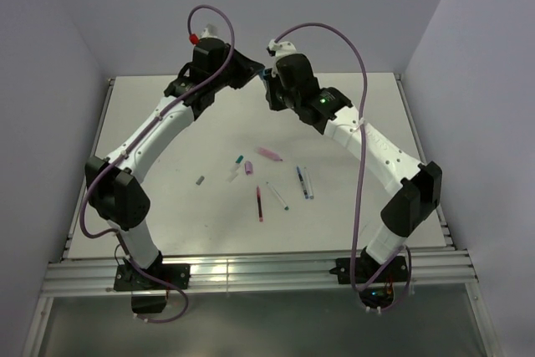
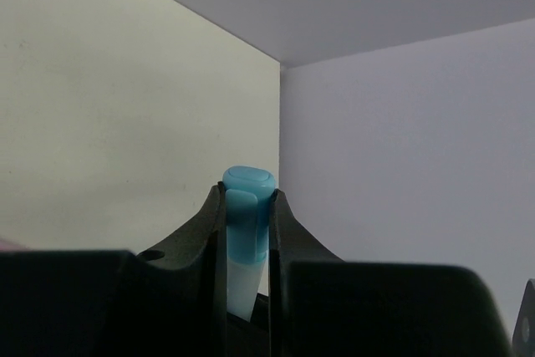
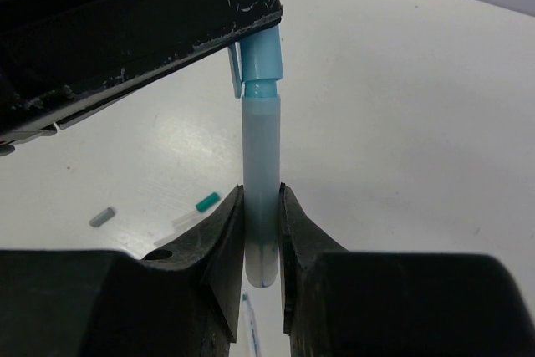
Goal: Insert the pens into the pen caps
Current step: Insert the pen cap onto the pen, then press the pen cap onto the pen, then place the pen at the center of the board.
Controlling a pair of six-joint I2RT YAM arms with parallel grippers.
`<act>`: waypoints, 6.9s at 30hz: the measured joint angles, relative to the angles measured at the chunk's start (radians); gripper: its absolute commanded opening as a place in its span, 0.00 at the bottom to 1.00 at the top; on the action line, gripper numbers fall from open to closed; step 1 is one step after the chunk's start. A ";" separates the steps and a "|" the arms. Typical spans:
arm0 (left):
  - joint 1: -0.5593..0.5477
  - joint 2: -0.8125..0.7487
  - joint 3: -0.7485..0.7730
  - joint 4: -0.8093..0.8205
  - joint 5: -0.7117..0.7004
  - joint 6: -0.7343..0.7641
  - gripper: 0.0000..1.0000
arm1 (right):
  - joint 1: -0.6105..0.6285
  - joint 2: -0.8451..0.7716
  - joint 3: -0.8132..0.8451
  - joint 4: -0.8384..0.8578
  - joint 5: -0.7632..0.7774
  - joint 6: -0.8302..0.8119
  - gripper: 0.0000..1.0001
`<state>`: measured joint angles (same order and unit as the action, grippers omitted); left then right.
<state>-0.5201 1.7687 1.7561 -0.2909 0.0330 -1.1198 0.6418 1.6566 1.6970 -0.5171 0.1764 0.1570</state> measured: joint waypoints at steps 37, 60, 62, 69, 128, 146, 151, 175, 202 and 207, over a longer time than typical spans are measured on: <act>-0.033 -0.018 -0.024 0.211 -0.072 0.120 0.00 | -0.172 0.034 0.138 -0.004 -0.405 0.100 0.00; -0.011 -0.037 -0.025 0.189 0.141 0.082 0.61 | -0.204 0.010 0.160 0.146 -0.345 -0.015 0.00; 0.000 -0.039 -0.028 0.157 0.188 0.079 0.65 | -0.207 0.008 0.160 0.212 -0.351 -0.013 0.00; 0.085 -0.047 -0.045 0.121 0.340 0.058 0.68 | -0.213 -0.041 0.098 0.333 -0.477 -0.013 0.00; 0.147 -0.200 -0.543 1.545 0.873 -0.407 0.40 | -0.238 -0.177 -0.368 1.162 -1.268 0.901 0.00; 0.137 -0.187 -0.533 1.500 0.843 -0.367 0.00 | -0.225 -0.167 -0.370 1.159 -1.213 0.909 0.57; 0.181 -0.188 -0.526 1.382 0.886 -0.309 0.00 | -0.230 -0.167 -0.409 1.153 -1.220 0.886 0.96; 0.774 0.483 0.019 -0.637 0.484 1.110 0.02 | -0.367 -0.245 -0.459 0.534 -1.093 0.392 1.00; 0.766 0.623 0.267 -0.673 0.444 1.198 0.37 | -0.367 -0.244 -0.459 0.521 -1.101 0.384 1.00; 0.763 0.622 0.267 -0.655 0.445 1.178 0.40 | -0.367 -0.244 -0.459 0.520 -1.101 0.384 1.00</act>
<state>0.2432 2.3909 2.0235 -0.9463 0.4782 0.0586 0.2752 1.4124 1.2381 0.0025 -0.9245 0.5407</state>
